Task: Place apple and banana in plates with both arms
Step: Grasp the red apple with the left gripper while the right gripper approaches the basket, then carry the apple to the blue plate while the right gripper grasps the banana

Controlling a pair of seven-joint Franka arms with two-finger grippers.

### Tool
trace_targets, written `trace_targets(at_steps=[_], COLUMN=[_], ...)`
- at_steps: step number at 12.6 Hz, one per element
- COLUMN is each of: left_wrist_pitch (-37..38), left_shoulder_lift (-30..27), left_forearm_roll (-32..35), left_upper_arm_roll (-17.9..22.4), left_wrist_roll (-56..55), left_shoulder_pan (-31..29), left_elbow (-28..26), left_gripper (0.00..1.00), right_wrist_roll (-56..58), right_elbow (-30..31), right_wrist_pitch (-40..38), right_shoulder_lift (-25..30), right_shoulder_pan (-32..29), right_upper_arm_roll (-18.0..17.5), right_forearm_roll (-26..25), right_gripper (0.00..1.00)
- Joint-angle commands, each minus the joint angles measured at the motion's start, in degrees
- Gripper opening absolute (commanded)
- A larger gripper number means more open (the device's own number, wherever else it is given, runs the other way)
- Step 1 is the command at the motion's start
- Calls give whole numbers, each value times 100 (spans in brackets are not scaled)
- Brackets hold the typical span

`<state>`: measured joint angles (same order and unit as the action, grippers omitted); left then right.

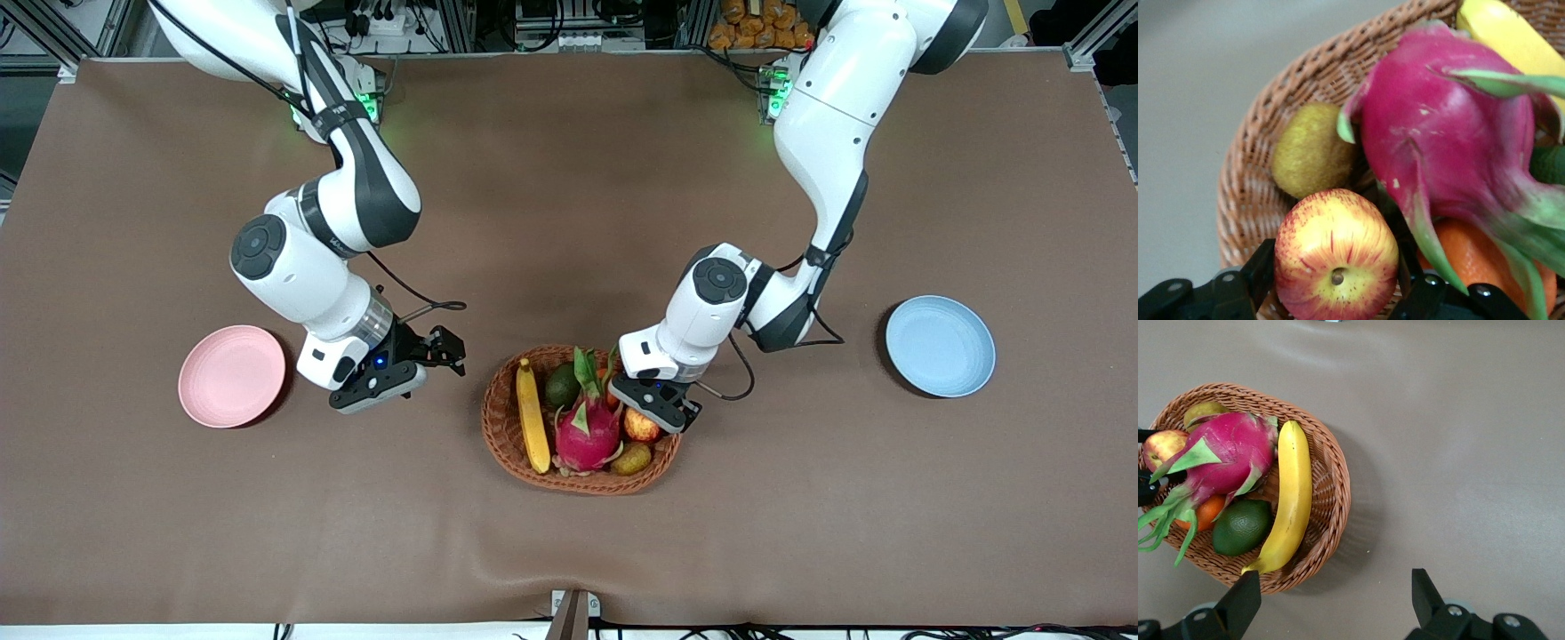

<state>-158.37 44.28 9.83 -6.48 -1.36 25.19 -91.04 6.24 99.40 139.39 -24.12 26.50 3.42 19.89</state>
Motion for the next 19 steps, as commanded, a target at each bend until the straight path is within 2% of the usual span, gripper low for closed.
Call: trace_targets(at_steps=[1, 5, 9, 11, 13, 16, 19], left_wrist_pitch=[305, 1132, 1606, 2097, 2642, 3284, 4144], left_shoulder_lift=[-523, -1182, -1921, -2159, -2326, -2380, -2388], left_forearm_roll=[142, 72, 28, -339, -841, -1587, -1923], left_upper_arm_roll=[15, -11, -90, -126, -335, -775, -1048], left_wrist_roll=[22, -13, 5, 13, 127, 573, 1234], left_shoulder_pan=[-128, -172, -664, -953, -1462, -2480, -3562], left_elbow=[-177, -431, -1073, -1214, -1250, -1232, -1215], left_gripper=[36, 36, 36, 36, 36, 36, 36], right_wrist_roll=[97, 53, 9, 9, 17, 26, 78], right_elbow=[79, 79, 88, 80, 88, 88, 106], right_wrist_pitch=[377, 660, 827, 844, 1010, 1695, 2109], right_shoulder_lift=[-75, -285, -540, -628, -699, -1023, -1226], right_shoulder_pan=[162, 504, 716, 839, 874, 1076, 1130], right_upper_arm_roll=[-17, -8, -17, -8, -8, -8, -8], right_forearm_roll=[50, 59, 59, 59, 59, 59, 59], right_gripper=[100, 100, 100, 100, 100, 100, 100])
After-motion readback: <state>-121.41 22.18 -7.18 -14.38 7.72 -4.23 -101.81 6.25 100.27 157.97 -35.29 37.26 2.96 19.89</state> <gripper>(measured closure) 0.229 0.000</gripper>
